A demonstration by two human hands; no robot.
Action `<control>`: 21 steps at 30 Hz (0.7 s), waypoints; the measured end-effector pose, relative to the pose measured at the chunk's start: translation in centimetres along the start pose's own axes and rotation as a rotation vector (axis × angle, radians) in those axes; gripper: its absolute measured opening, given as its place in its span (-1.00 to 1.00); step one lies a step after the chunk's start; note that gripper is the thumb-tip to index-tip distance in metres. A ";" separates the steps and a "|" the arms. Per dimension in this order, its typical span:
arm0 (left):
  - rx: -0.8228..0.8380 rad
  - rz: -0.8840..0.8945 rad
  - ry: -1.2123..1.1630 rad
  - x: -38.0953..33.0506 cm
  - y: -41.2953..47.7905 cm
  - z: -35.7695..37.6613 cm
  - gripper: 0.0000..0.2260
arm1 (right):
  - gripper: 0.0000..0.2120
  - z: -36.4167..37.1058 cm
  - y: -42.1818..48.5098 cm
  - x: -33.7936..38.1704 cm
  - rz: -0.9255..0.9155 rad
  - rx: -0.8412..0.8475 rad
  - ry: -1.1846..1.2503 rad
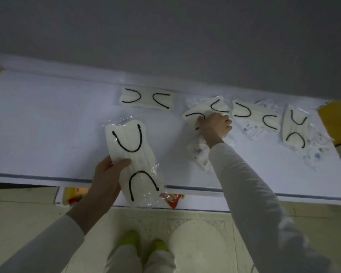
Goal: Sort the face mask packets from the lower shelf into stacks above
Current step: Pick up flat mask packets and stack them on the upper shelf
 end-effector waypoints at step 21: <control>0.034 -0.123 -0.324 -0.3 0.5 1.0 -0.81 | -0.62 -2.1 -15.5 0.6 -0.765 0.668 0.502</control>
Point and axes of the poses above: each hand's wrist, its own y-axis towards the middle knuckle, its own z-axis out of the palm, x = y × z, the point moved 1 cm from there along y, towards the middle knuckle, and after that the axes turned 7 degrees about y, right-handed, at the moved point
